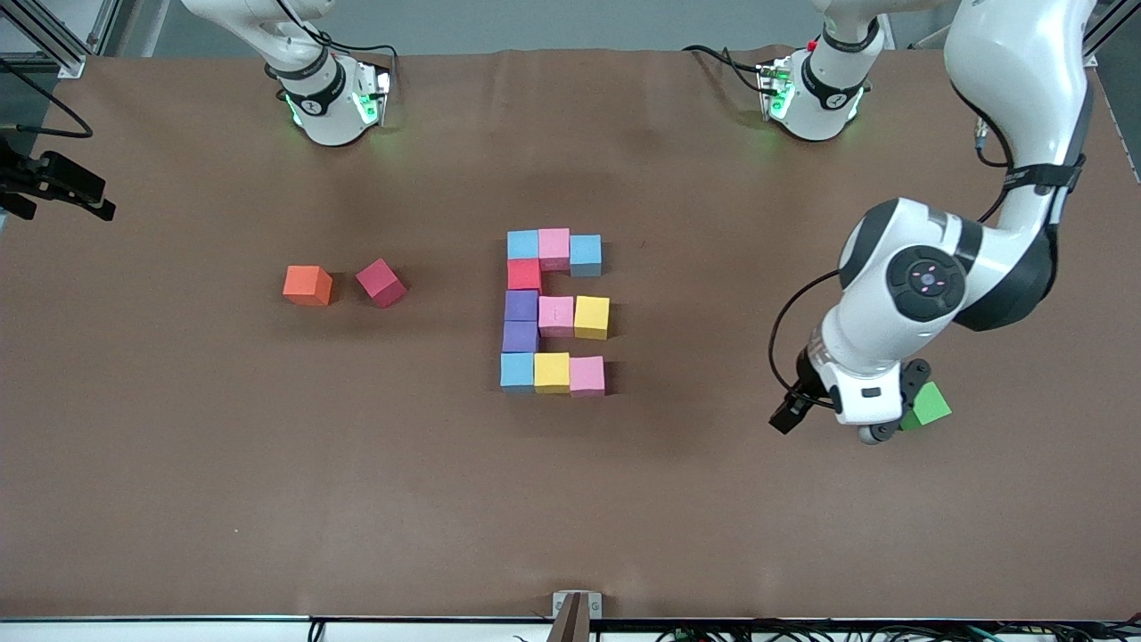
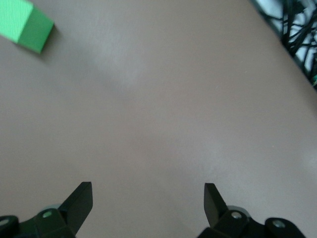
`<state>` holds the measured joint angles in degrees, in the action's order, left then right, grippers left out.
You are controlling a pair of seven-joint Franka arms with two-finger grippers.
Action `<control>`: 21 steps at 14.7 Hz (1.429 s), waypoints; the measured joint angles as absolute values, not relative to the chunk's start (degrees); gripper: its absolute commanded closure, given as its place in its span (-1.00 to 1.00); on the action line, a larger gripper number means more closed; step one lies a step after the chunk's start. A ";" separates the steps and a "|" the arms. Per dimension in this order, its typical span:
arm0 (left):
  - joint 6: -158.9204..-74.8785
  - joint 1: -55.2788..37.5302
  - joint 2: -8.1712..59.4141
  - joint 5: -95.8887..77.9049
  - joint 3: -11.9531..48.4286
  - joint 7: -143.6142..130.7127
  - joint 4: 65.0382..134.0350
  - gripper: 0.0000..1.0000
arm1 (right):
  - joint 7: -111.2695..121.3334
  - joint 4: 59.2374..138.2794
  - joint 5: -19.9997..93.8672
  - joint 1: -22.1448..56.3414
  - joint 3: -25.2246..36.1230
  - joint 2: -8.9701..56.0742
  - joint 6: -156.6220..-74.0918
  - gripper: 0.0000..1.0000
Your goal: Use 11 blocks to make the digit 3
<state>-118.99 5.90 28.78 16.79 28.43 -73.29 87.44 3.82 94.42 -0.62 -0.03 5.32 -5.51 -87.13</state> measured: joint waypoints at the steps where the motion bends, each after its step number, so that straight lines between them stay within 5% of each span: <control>1: -118.99 6.23 28.08 16.79 28.44 -71.28 87.43 -0.98 | 3.82 94.40 -0.62 -0.03 5.33 -5.69 -86.83 -1.00; 12: -115.61 6.88 24.47 16.79 28.35 -55.61 87.43 -0.98 | 3.83 94.42 -0.51 -0.03 5.15 -8.61 -85.54 -1.00; 21: -103.10 1.38 12.95 6.22 13.47 -26.56 87.43 -0.98 | 3.82 94.50 -0.51 -0.03 5.21 -8.61 -85.37 -1.00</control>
<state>-103.10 1.38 12.95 6.22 13.47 -26.56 87.43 3.82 94.50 -0.51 -0.03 5.21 -8.61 -85.37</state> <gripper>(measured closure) 0.004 0.000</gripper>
